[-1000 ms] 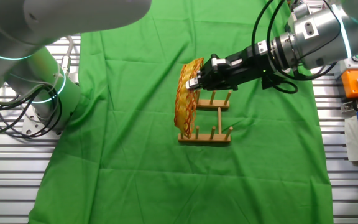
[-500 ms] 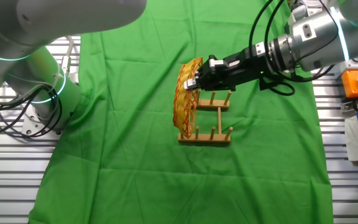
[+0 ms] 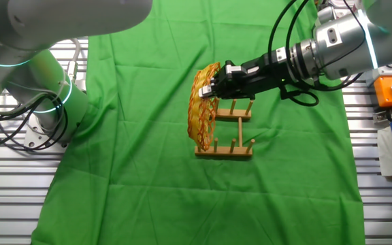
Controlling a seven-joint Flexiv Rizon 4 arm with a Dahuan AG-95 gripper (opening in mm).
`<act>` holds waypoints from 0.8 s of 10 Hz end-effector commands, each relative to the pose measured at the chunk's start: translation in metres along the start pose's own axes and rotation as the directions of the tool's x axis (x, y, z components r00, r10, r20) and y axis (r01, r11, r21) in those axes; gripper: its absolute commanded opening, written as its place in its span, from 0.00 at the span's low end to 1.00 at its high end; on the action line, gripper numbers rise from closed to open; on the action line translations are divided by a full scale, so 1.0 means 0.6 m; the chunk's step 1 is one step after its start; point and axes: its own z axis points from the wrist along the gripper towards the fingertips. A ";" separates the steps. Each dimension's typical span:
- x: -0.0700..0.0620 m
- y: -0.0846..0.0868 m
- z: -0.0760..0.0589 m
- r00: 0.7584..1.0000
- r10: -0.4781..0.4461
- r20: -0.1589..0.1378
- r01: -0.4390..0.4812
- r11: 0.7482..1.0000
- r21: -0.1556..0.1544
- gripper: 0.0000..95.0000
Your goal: Put the dish on the dish rack
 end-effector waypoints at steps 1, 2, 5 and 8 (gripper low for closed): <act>-0.001 0.001 0.001 1.000 0.003 0.002 -0.003 1.000 0.002 0.00; -0.001 0.002 0.002 1.000 0.005 0.002 -0.005 1.000 0.003 0.00; -0.002 0.002 0.003 1.000 0.003 0.012 -0.003 1.000 0.006 0.00; -0.002 0.002 0.003 1.000 0.013 0.006 -0.013 1.000 0.001 0.00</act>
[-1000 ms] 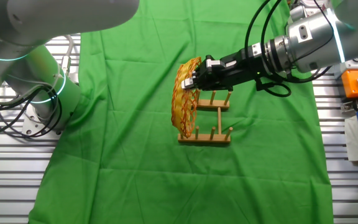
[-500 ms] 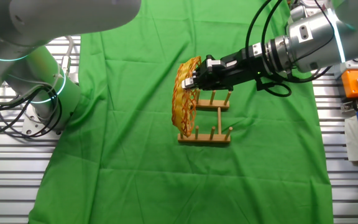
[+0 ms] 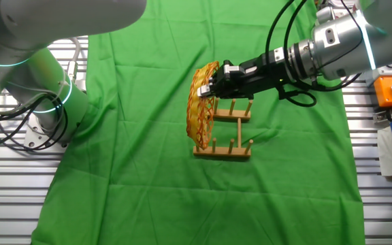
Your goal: Put the dish on the dish rack
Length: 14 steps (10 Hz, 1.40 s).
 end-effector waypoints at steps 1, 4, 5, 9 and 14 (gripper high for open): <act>0.000 0.000 -0.002 1.000 0.011 -0.003 -0.011 1.000 -0.005 0.00; 0.001 -0.001 -0.001 1.000 0.025 -0.003 -0.025 1.000 0.001 0.00; 0.001 -0.001 -0.001 1.000 0.027 -0.003 -0.027 1.000 0.002 0.00; 0.002 -0.001 -0.001 0.999 0.050 -0.003 -0.050 0.998 0.027 0.00; 0.004 -0.005 0.002 0.997 0.072 0.000 -0.072 0.996 0.061 0.00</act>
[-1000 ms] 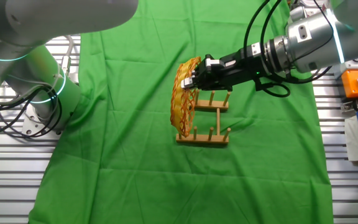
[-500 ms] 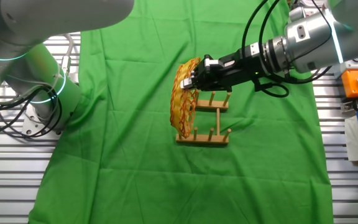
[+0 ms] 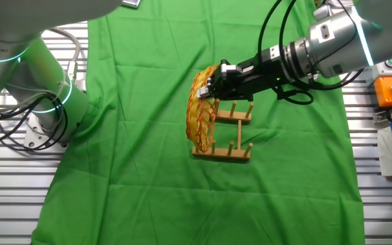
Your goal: Put the dish on the dish rack
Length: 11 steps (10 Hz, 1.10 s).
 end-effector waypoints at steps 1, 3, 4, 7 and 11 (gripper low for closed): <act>0.000 -0.003 -0.002 1.000 0.002 -0.001 -0.002 1.000 0.008 0.00; 0.002 -0.002 -0.002 1.000 0.006 0.000 -0.006 1.000 0.011 0.00; 0.004 -0.001 -0.001 1.000 0.003 0.000 -0.003 1.000 0.014 0.00; 0.006 0.001 -0.001 1.000 0.000 0.002 0.000 0.999 0.033 0.00; 0.007 0.002 0.000 1.000 -0.004 0.005 0.003 0.999 0.052 0.00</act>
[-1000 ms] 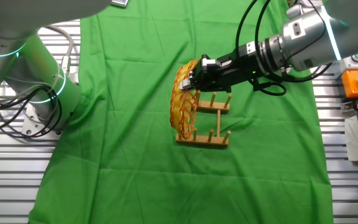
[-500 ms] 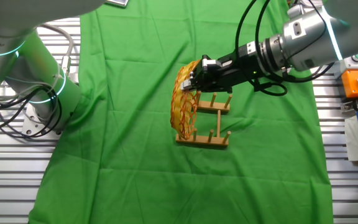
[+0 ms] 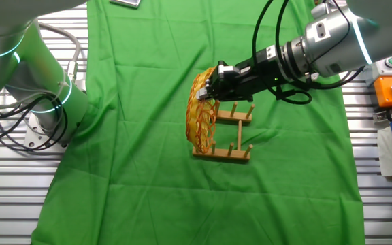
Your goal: Put the dish on the dish rack
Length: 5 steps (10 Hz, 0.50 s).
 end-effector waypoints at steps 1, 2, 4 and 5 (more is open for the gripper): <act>0.002 0.001 0.001 1.000 -0.004 0.000 0.004 1.000 0.011 0.00; 0.003 0.002 0.002 1.000 -0.008 0.001 0.008 1.000 0.012 0.00; 0.003 0.001 0.002 1.000 -0.009 0.003 0.009 1.000 0.013 0.00; 0.003 0.001 0.002 1.000 -0.009 0.003 0.009 1.000 0.013 0.00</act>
